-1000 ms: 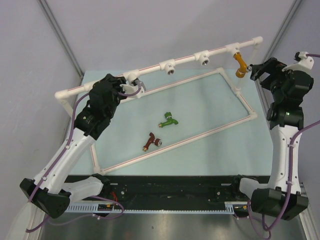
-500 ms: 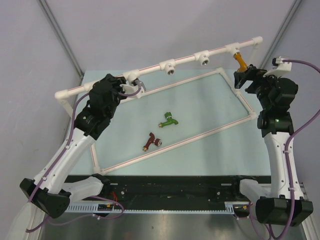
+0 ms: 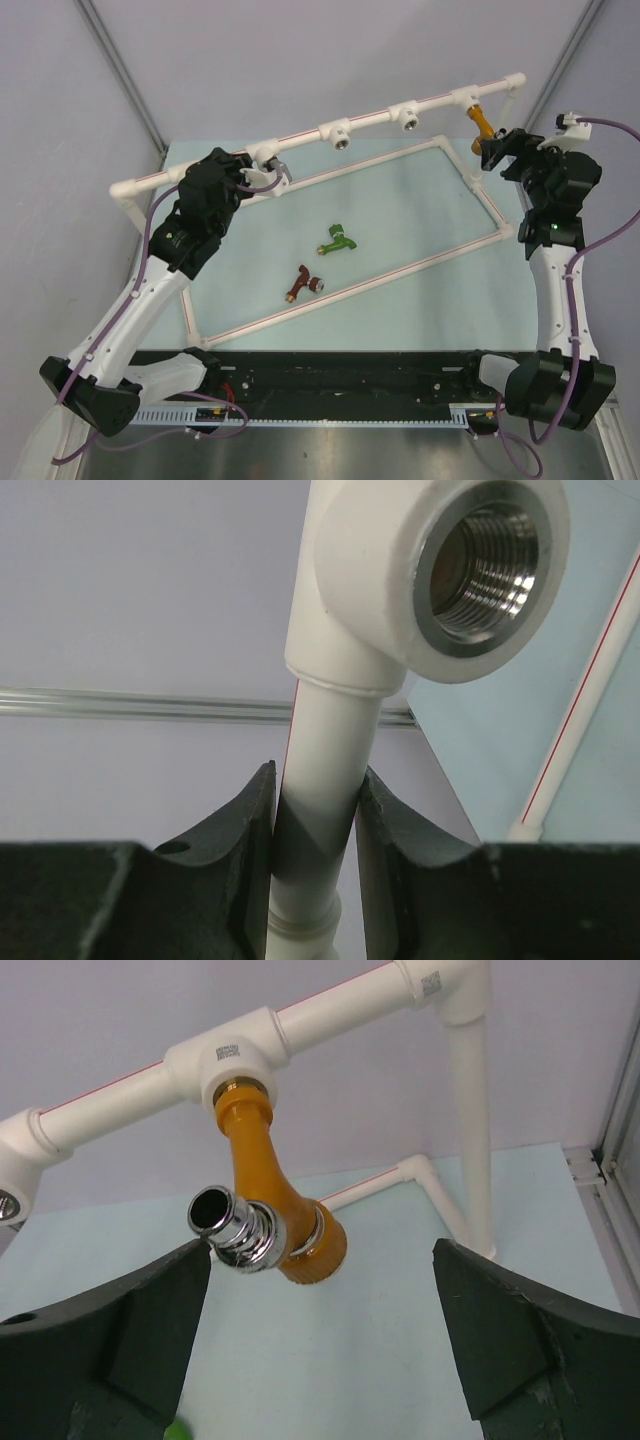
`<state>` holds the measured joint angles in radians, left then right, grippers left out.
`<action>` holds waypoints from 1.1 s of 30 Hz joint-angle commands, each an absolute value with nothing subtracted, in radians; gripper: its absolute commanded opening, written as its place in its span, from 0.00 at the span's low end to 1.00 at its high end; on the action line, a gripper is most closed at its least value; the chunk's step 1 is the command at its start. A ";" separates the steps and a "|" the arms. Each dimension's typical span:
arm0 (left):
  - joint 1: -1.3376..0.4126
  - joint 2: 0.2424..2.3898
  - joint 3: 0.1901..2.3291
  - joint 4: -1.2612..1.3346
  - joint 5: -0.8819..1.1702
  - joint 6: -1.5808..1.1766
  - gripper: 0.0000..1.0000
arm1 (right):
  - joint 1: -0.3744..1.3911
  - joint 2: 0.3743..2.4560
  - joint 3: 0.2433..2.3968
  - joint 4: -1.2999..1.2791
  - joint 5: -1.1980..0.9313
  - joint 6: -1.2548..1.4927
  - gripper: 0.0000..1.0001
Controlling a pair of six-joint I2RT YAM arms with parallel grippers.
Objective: Install the water faucets
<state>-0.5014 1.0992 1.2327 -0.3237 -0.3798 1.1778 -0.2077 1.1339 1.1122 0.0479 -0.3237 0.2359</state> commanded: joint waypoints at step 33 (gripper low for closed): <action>-0.503 1.111 1.262 -0.337 -0.350 1.089 0.00 | -0.288 1.345 1.127 0.764 -0.707 1.410 0.47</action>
